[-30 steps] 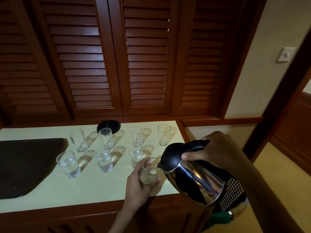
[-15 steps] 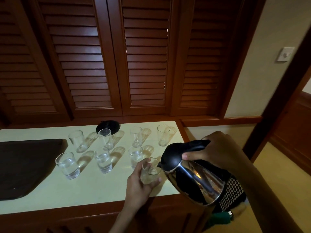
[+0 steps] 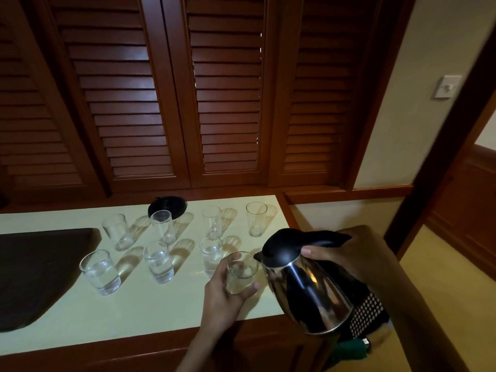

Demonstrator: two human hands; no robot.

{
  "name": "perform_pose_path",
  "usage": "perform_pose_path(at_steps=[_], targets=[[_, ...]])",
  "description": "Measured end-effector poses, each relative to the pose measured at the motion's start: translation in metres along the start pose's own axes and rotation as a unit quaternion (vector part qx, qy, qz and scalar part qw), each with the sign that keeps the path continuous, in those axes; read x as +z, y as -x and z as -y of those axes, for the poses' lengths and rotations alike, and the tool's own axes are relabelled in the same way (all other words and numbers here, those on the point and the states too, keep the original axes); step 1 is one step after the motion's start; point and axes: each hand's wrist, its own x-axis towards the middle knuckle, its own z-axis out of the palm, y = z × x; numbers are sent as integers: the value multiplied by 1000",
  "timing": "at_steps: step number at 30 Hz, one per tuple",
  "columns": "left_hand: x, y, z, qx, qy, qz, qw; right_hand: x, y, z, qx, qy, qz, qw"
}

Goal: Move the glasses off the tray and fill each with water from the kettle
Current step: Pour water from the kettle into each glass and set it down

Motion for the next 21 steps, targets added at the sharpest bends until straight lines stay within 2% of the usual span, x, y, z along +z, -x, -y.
perform_pose_path(at_steps=[3,8,21], targets=[[10,-6,0,-5,8,0,1000,-2,5,-10,20,-59,-31,998],[33,-22,0,-8,12,-10,1000,-7,7,-22,48,-95,-66,992],[65,-65,5,-37,21,-9,999,-21,7,-43,78,-102,-69,989]])
